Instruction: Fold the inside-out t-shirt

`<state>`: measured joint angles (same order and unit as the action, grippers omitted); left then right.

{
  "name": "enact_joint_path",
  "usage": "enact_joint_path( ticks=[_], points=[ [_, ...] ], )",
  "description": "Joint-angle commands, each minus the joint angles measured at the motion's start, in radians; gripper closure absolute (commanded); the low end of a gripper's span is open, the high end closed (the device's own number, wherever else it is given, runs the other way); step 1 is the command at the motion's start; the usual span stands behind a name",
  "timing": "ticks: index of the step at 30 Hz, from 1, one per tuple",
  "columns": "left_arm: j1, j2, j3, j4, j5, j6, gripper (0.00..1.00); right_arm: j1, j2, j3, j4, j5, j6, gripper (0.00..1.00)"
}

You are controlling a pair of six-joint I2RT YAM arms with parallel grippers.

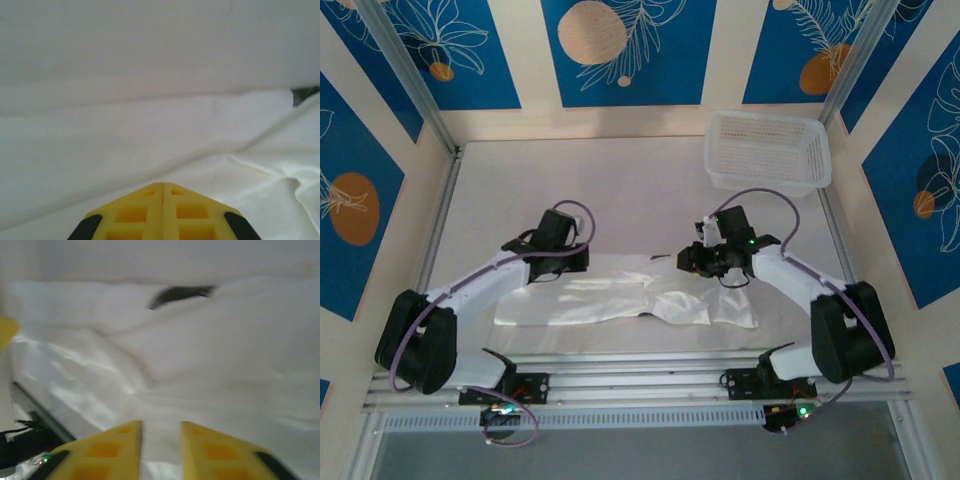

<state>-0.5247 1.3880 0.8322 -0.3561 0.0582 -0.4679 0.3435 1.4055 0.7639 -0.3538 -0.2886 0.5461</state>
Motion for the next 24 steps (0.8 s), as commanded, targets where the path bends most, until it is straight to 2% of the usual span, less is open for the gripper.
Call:
enact_joint_path(
  ticks=[1, 3, 6, 12, 15, 18, 21, 24],
  points=[
    [-0.067, 0.093, 0.077, -0.136, -0.106, -0.082, 1.00, -0.013, 0.045, 0.036, -0.094, 0.149, 0.022, 0.91],
    [-0.086, 0.165, 0.113, -0.192, -0.171, -0.153, 1.00, -0.020, 0.058, 0.035, -0.118, 0.236, 0.035, 0.96],
    [-0.084, 0.270, 0.150, -0.189, -0.198, -0.225, 1.00, -0.021, 0.085, 0.047, -0.143, 0.322, 0.055, 0.99],
    [-0.026, 0.521, 0.336, -0.172, -0.201, -0.265, 1.00, -0.013, 0.199, 0.099, -0.161, 0.334, 0.090, 1.00],
    [0.034, 0.639, 0.455, -0.128, -0.186, -0.247, 1.00, 0.015, 0.266, 0.152, -0.208, 0.288, 0.087, 1.00],
    [0.090, 0.762, 0.612, -0.094, -0.147, -0.207, 1.00, 0.091, 0.303, 0.190, -0.237, 0.216, 0.093, 1.00],
    [0.116, 0.888, 0.794, -0.059, -0.107, -0.134, 1.00, 0.204, 0.302, 0.187, -0.200, 0.153, 0.135, 1.00],
    [0.119, 1.001, 1.006, -0.063, -0.062, -0.029, 1.00, 0.346, 0.325, 0.187, -0.095, 0.026, 0.191, 1.00]
  ],
)
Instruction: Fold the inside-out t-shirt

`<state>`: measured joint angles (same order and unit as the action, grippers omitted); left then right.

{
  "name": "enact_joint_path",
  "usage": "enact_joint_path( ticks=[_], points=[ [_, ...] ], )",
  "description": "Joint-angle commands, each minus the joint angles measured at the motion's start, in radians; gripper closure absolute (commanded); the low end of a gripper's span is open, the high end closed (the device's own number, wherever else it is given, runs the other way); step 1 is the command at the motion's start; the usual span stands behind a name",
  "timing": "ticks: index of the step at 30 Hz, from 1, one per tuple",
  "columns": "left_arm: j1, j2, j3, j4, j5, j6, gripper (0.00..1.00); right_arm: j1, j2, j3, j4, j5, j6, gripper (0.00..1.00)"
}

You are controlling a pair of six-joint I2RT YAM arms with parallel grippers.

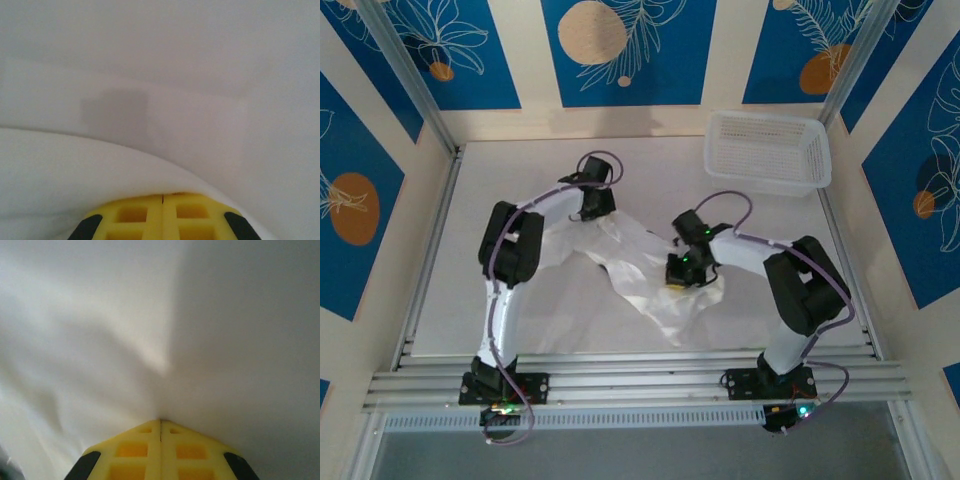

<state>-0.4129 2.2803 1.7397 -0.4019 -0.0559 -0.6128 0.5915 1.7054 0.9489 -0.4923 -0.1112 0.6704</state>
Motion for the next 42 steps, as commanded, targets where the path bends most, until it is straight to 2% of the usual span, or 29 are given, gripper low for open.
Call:
enact_joint_path(
  ticks=[1, 5, 8, 11, 14, 18, 20, 25, 32, 38, 40, 42],
  points=[
    [0.007, 0.134, 0.161, -0.012, 0.085, 0.153, 1.00, 0.152, 0.045, 0.018, 0.071, -0.167, 0.087, 1.00],
    [0.007, 0.131, 0.276, 0.051, 0.189, 0.246, 1.00, 0.320, 0.148, 0.159, 0.111, -0.151, 0.110, 1.00],
    [0.008, 0.059, 0.258, 0.099, 0.262, 0.330, 1.00, 0.356, 0.186, 0.260, 0.084, -0.163, 0.091, 1.00],
    [0.009, -0.059, 0.137, 0.158, 0.292, 0.388, 1.00, 0.348, 0.119, 0.252, 0.082, -0.142, 0.066, 1.00],
    [0.029, -0.201, -0.042, 0.226, 0.194, 0.380, 1.00, 0.307, -0.029, 0.166, 0.089, -0.056, 0.034, 1.00],
    [0.096, -0.258, -0.085, 0.106, -0.068, 0.306, 1.00, 0.208, -0.217, -0.037, 0.164, 0.128, 0.071, 1.00],
    [0.135, -0.217, -0.036, 0.033, -0.130, 0.283, 1.00, 0.161, -0.254, -0.095, 0.173, 0.161, 0.078, 1.00],
    [0.195, -0.072, 0.098, -0.025, -0.090, 0.255, 1.00, 0.112, -0.231, -0.107, 0.112, 0.247, 0.018, 1.00],
    [0.214, 0.205, 0.466, -0.225, -0.107, 0.229, 1.00, 0.073, -0.115, -0.062, 0.154, 0.297, -0.027, 1.00],
    [0.233, 0.387, 0.679, -0.297, -0.064, 0.088, 1.00, 0.081, 0.024, 0.024, 0.162, 0.262, -0.018, 1.00],
    [0.239, 0.431, 0.711, -0.270, -0.006, 0.047, 1.00, 0.102, 0.077, 0.041, 0.167, 0.226, -0.042, 1.00],
    [0.248, 0.465, 0.726, -0.207, 0.090, 0.008, 1.00, 0.129, 0.124, 0.058, 0.168, 0.136, -0.076, 1.00]
  ],
)
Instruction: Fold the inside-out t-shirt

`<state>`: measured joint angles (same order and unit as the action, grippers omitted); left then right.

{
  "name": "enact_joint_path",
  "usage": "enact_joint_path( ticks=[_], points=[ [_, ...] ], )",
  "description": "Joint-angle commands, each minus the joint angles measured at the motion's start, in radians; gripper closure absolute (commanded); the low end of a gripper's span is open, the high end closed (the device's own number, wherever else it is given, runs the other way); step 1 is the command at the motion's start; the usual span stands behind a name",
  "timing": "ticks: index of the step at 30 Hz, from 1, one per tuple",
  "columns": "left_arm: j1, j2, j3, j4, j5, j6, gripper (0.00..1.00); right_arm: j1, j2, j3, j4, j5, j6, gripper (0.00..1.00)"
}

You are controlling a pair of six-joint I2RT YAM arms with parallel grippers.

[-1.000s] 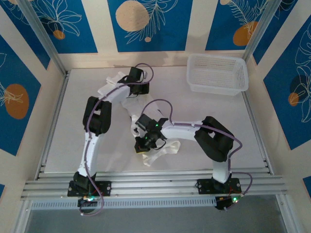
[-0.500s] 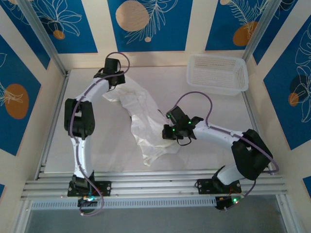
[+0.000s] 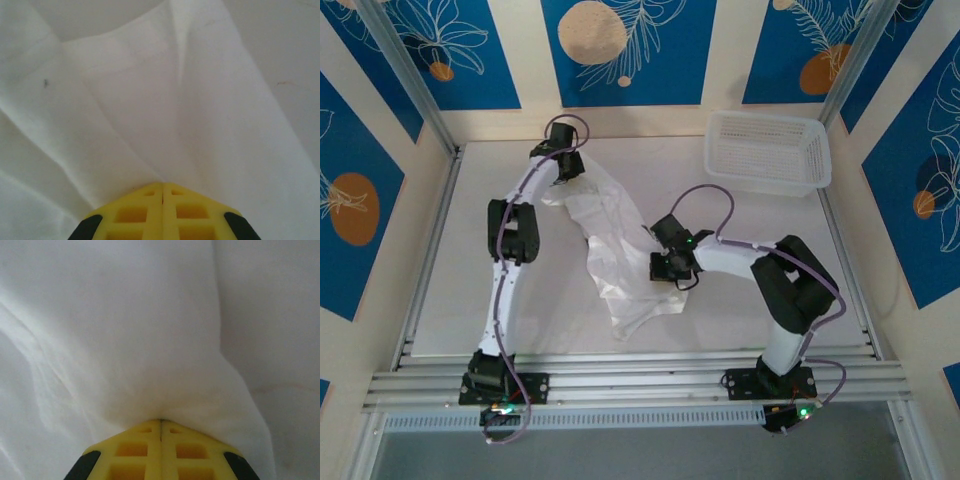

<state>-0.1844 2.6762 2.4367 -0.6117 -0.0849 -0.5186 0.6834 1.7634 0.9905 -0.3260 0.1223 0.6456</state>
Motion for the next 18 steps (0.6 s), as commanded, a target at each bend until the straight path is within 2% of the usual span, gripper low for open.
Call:
enact_joint_path(
  ticks=[1, 3, 6, 10, 15, 17, 18],
  points=[
    [0.024, 0.086, 0.033, 0.045, 0.171, -0.110, 1.00, 0.054, 0.091, 0.024, -0.001, -0.152, -0.061, 1.00],
    [0.031, 0.118, 0.057, 0.116, 0.245, -0.147, 1.00, 0.090, 0.131, 0.035, -0.003, -0.244, -0.061, 1.00],
    [0.033, 0.168, 0.135, 0.173, 0.278, -0.150, 1.00, 0.149, 0.158, 0.046, -0.010, -0.335, -0.053, 1.00],
    [0.034, 0.154, 0.151, 0.248, 0.280, -0.100, 0.99, 0.207, 0.126, 0.045, -0.051, -0.365, -0.059, 1.00],
    [0.042, 0.037, 0.100, 0.246, 0.262, -0.009, 0.79, 0.201, -0.013, -0.059, -0.043, -0.352, -0.060, 1.00],
    [0.040, -0.045, 0.028, 0.258, 0.293, 0.011, 0.71, 0.199, -0.059, -0.062, -0.048, -0.355, -0.077, 1.00],
    [0.038, -0.105, -0.047, 0.284, 0.309, 0.013, 0.68, 0.199, -0.081, -0.052, -0.054, -0.349, -0.081, 0.96]
  ],
)
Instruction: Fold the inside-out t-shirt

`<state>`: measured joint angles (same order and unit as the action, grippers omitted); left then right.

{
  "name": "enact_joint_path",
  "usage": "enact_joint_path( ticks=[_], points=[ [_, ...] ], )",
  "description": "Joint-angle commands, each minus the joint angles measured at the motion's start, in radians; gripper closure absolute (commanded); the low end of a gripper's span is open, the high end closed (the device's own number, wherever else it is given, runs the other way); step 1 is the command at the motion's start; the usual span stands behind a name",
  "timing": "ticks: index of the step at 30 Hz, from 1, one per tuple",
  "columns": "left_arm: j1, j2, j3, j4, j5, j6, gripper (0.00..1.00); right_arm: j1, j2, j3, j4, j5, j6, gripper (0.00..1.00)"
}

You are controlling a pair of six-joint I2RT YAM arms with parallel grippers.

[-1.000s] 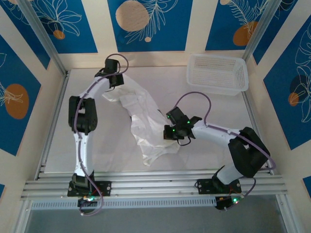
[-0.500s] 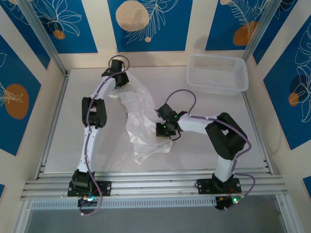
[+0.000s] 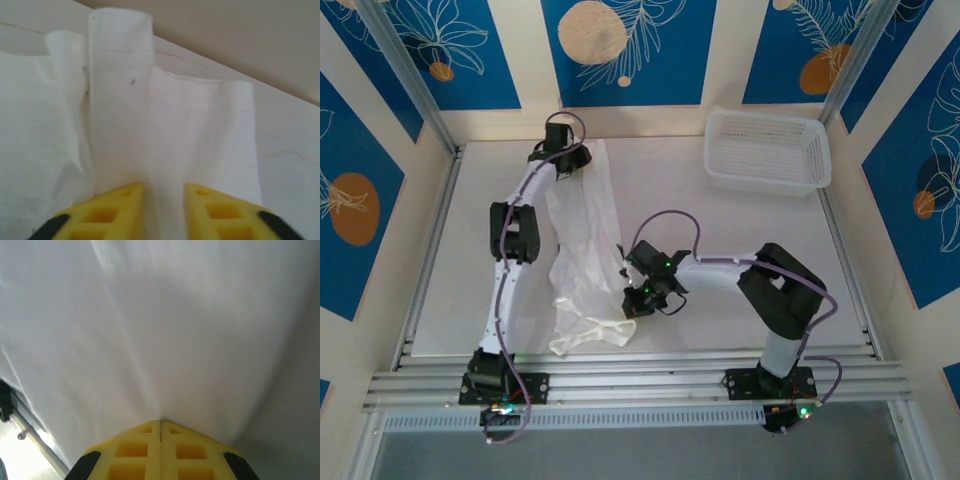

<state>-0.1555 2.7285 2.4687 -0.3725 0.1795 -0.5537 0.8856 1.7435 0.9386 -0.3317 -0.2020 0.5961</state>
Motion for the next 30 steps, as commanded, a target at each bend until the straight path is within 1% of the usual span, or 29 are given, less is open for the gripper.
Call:
enact_joint_path(
  ticks=[1, 2, 4, 5, 6, 7, 9, 11, 13, 16, 17, 19, 22, 25, 27, 30],
  points=[
    [0.006, -0.240, -0.183, 0.100, 0.055, 0.042, 0.65, -0.009, -0.087, 0.012, -0.054, -0.016, -0.028, 0.88],
    [0.001, -0.323, -0.306, 0.171, 0.063, 0.031, 0.63, -0.013, -0.109, 0.015, -0.051, -0.001, -0.017, 0.82],
    [-0.009, -0.527, -0.590, 0.348, 0.057, -0.001, 0.57, -0.038, -0.177, -0.023, -0.006, 0.062, 0.056, 0.72],
    [-0.012, -0.612, -0.701, 0.387, 0.037, -0.019, 0.56, -0.055, -0.206, -0.060, 0.026, 0.081, 0.100, 0.67],
    [-0.014, -0.701, -0.810, 0.401, 0.012, -0.043, 0.55, -0.080, -0.235, -0.109, 0.079, 0.074, 0.146, 0.63],
    [-0.015, -0.787, -0.907, 0.397, -0.010, -0.067, 0.54, -0.106, -0.256, -0.159, 0.142, 0.048, 0.177, 0.60],
    [-0.021, -0.929, -1.081, 0.368, -0.046, -0.102, 0.54, -0.139, -0.265, -0.221, 0.214, 0.000, 0.211, 0.57],
    [-0.030, -1.055, -1.225, 0.316, -0.077, -0.107, 0.54, -0.146, -0.244, -0.224, 0.215, -0.039, 0.213, 0.57],
    [-0.052, -1.170, -1.362, 0.261, -0.112, -0.103, 0.54, -0.134, -0.201, -0.208, 0.221, -0.106, 0.202, 0.57],
    [-0.101, -1.303, -1.530, 0.205, -0.147, -0.111, 0.54, -0.109, -0.141, -0.194, 0.278, -0.170, 0.204, 0.56],
    [-0.121, -1.336, -1.574, 0.193, -0.153, -0.106, 0.54, -0.103, -0.128, -0.189, 0.296, -0.172, 0.206, 0.56],
    [-0.175, -1.397, -1.654, 0.155, -0.171, -0.100, 0.54, -0.099, -0.095, -0.172, 0.311, -0.152, 0.213, 0.56],
    [-0.234, -1.459, -1.750, 0.136, -0.173, -0.110, 0.53, -0.099, -0.063, -0.156, 0.316, -0.089, 0.220, 0.55],
    [-0.265, -1.531, -1.853, 0.168, -0.153, -0.113, 0.53, -0.099, -0.023, -0.136, 0.319, -0.059, 0.205, 0.52],
    [-0.268, -1.594, -1.912, 0.180, -0.143, -0.124, 0.52, -0.099, -0.003, -0.124, 0.319, -0.036, 0.201, 0.51],
    [-0.268, -1.694, -1.949, 0.123, -0.175, -0.120, 0.51, -0.102, 0.014, -0.120, 0.345, -0.021, 0.197, 0.48]
  ],
)
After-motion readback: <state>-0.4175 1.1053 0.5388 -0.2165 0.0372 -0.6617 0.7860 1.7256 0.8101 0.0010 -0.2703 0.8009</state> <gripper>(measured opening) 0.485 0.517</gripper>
